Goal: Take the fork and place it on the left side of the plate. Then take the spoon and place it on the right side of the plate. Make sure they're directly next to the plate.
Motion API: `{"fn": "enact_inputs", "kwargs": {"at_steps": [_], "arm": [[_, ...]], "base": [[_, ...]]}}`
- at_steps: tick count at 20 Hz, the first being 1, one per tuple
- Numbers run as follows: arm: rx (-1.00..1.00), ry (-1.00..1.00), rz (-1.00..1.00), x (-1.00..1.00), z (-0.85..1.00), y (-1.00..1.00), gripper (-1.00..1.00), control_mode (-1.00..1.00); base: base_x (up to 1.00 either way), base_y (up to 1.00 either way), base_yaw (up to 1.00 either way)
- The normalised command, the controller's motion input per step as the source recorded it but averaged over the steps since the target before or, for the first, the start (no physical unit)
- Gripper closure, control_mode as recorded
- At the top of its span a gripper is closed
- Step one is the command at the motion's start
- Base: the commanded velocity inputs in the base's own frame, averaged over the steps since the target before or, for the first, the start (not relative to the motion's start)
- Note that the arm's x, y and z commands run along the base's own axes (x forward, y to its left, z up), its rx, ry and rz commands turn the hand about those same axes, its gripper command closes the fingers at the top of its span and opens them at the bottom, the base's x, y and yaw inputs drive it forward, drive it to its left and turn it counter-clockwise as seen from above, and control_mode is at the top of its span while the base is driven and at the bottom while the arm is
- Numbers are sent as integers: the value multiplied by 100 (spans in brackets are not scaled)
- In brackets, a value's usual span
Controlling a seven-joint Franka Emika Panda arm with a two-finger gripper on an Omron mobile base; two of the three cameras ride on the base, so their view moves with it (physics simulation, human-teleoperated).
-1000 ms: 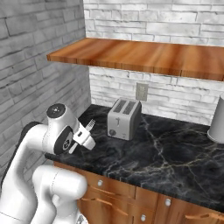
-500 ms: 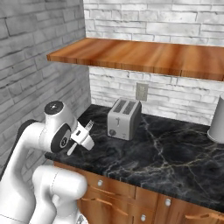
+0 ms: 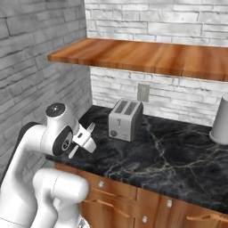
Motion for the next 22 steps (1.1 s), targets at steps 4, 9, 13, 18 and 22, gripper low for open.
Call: {"fn": "enact_inputs", "kwargs": {"at_steps": [4, 9, 13, 18, 22], "arm": [[0, 0, 0, 0, 0, 0, 100, 100], [0, 0, 0, 0, 0, 0, 100, 100], [0, 0, 0, 0, 0, 0, 100, 100], [0, 0, 0, 0, 0, 0, 100, 100], [0, 0, 0, 0, 0, 0, 100, 100]], "base": [[-59, -48, 0], [-67, -49, 0], [-67, -44, 4], [-64, -44, 10], [-62, -40, 13]]}}
